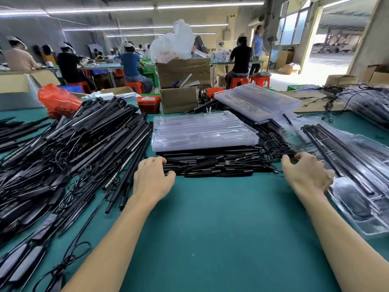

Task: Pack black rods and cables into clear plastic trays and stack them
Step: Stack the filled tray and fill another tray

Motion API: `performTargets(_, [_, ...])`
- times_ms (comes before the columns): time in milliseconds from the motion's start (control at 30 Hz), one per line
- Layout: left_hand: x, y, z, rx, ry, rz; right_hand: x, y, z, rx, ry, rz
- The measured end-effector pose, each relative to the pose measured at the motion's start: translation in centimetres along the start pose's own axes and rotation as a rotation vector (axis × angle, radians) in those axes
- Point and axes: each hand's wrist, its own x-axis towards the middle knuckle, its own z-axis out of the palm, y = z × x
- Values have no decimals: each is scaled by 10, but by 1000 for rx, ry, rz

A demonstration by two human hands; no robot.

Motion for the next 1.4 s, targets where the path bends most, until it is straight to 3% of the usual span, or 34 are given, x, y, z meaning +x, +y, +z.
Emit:
performTargets(167, [20,16,0,133,-24,103,-18,-16,-3,348,49,-148])
performTargets(267, [36,24,-2,163,-33,165,-22,-20,3,209,-52,-219])
performTargets(333, [47,25,-4,202,-52,198,-18,-13,9,8,-163,-131])
performTargets(433, [63,24,-3,236,-136,212,-11,1,10,52,-267,72])
performTargets(567, [79,24,4,244,-256,177,-15,-1,5,314,-127,89])
performTargets(667, [88,25,9,301,-290,157,-22,-7,1,265,-80,-45])
performTargets(800, [94,25,8,358,-210,137,-23,-13,-3,62,-206,-79])
performTargets(933, [95,26,7,348,-17,118,-29,-19,-8,347,-240,-198])
performTargets(1033, [97,27,6,261,76,110,-35,-25,-7,504,-446,-256])
performTargets(1133, [96,28,3,141,93,118,-37,-23,-2,447,-625,-164])
performTargets(1300, [89,22,-4,46,272,149,-22,-6,-6,27,-502,33])
performTargets(1400, [82,20,-4,-5,374,179,-18,-2,-6,-59,-416,84])
